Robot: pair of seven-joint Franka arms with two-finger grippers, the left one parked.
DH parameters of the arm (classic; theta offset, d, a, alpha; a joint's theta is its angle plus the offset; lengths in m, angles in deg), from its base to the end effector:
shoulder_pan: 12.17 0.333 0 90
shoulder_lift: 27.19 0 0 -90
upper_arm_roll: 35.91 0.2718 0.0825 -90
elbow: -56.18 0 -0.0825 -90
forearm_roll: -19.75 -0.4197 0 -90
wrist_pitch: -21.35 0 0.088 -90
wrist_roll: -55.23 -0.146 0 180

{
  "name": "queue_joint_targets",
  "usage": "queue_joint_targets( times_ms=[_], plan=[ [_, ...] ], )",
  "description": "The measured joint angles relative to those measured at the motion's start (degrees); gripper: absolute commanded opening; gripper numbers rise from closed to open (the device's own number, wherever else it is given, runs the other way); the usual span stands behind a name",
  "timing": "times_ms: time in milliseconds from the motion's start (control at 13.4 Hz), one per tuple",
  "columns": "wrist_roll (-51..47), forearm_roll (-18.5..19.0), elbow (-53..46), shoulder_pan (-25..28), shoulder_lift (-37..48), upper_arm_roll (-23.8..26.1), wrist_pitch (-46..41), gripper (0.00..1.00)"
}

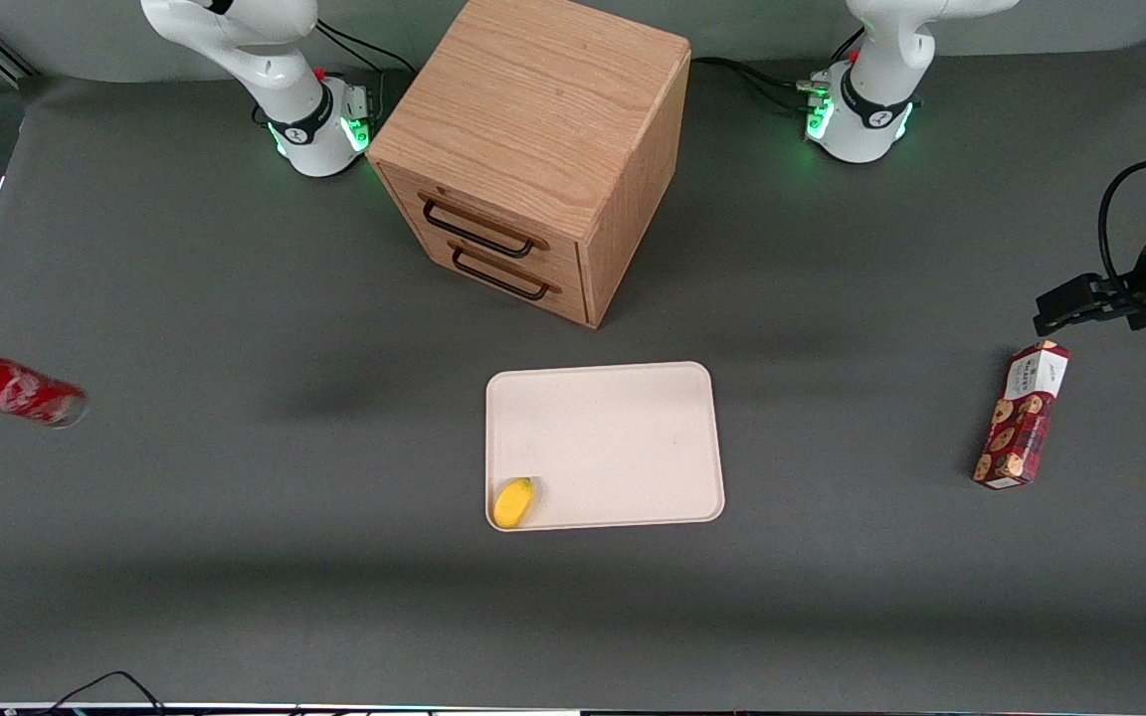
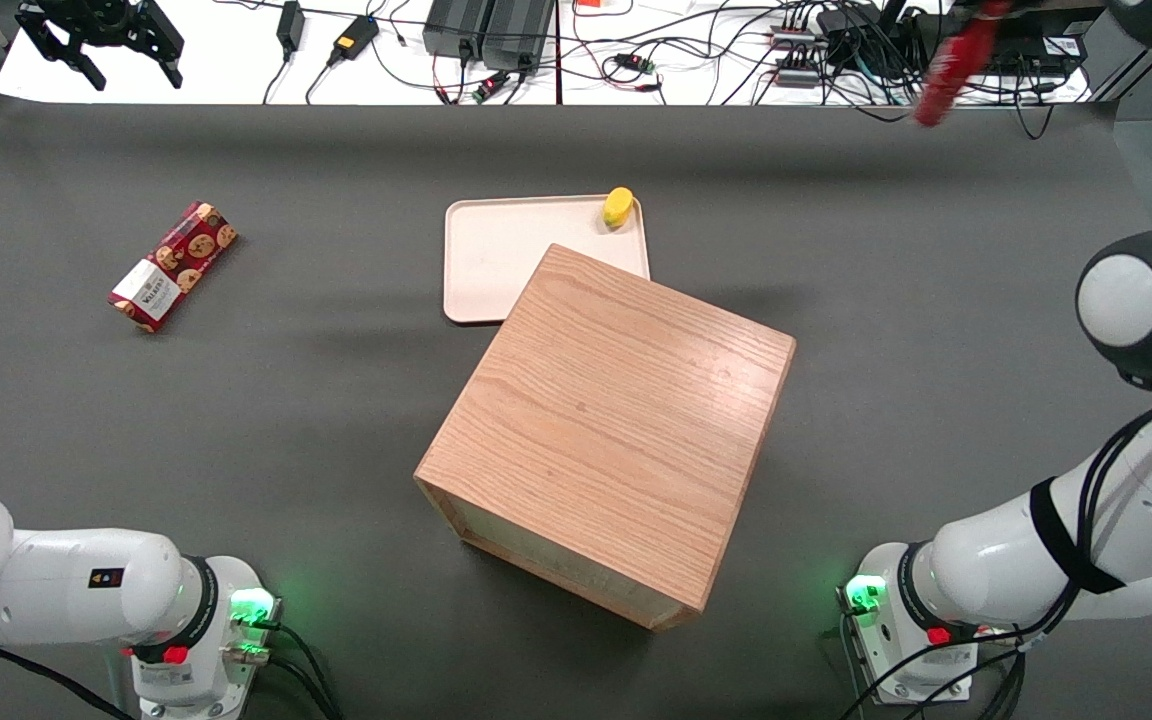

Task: Place coke bottle on tray
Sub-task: 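Lift the bottle with the right gripper and carry it toward the white tray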

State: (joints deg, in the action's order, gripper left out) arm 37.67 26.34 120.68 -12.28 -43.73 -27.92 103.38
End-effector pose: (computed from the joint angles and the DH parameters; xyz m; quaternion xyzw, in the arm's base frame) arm 0.6459 0.0578 0.5743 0.9947 -0.0958 0.0176 0.0341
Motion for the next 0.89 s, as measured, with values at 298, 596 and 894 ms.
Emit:
queue_joint_targets(
  times_ms=[298, 596, 894],
  plan=[
    [-18.0, 0.1, 2.2, 2.2, -0.7, 12.5, 0.2, 0.0],
    [-31.9, 1.0, 3.7, 10.9, -6.8, 15.0, 6.2, 0.0],
    [-40.7, 6.0, 3.9, 17.8, -16.7, 15.0, 14.6, 0.0]
  ],
)
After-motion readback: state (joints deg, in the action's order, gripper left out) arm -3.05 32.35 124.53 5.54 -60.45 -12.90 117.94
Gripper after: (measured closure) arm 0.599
